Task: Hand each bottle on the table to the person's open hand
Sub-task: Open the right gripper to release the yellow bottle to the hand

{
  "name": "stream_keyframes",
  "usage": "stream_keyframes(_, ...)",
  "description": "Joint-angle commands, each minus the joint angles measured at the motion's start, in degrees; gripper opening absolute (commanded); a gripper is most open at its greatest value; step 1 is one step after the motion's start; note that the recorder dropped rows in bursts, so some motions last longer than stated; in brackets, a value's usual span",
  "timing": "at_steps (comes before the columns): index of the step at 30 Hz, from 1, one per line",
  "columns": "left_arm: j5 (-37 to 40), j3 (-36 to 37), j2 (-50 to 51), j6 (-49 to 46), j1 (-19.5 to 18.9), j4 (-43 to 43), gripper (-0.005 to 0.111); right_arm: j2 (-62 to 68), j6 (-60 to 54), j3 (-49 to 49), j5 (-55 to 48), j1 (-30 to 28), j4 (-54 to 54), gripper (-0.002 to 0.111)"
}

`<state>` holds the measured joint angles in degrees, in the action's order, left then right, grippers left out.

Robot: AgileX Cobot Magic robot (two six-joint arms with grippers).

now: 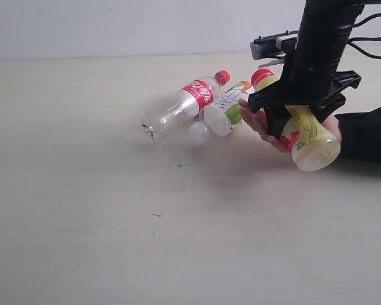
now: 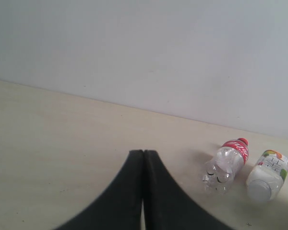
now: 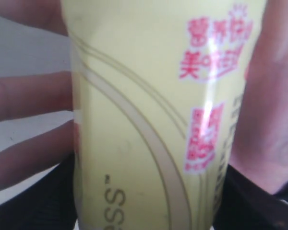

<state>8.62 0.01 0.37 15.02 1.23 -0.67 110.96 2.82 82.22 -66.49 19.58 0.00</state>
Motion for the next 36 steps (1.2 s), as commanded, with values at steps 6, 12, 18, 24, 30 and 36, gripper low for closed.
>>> stream_keyframes(6, -0.19, -0.01, -0.37, -0.23, 0.33, -0.32, 0.0, 0.17, 0.26, 0.45, 0.44, -0.35, 0.0, 0.006)
stream_keyframes(12, -0.19, -0.01, -0.37, -0.23, 0.33, -0.32, 0.0, 0.17, 0.26, 0.45, 0.44, -0.35, 0.0, 0.033)
stream_keyframes(18, -0.19, -0.01, -0.37, -0.23, 0.33, -0.32, 0.0, 0.17, 0.26, 0.45, 0.44, -0.35, 0.0, 0.064)
stream_keyframes(24, -0.19, -0.01, -0.37, -0.23, 0.33, -0.32, 0.0, 0.17, 0.26, 0.45, 0.44, -0.35, 0.0, 0.072)
stream_keyframes(30, -0.19, -0.01, -0.37, -0.23, 0.33, -0.32, 0.0, 0.17, 0.26, 0.45, 0.44, -0.25, -0.32, 0.072)
stream_keyframes(36, -0.19, -0.01, -0.37, -0.23, 0.33, -0.32, 0.0, -0.27, 0.16, 0.96, 0.74, -0.25, -1.99, 0.072)
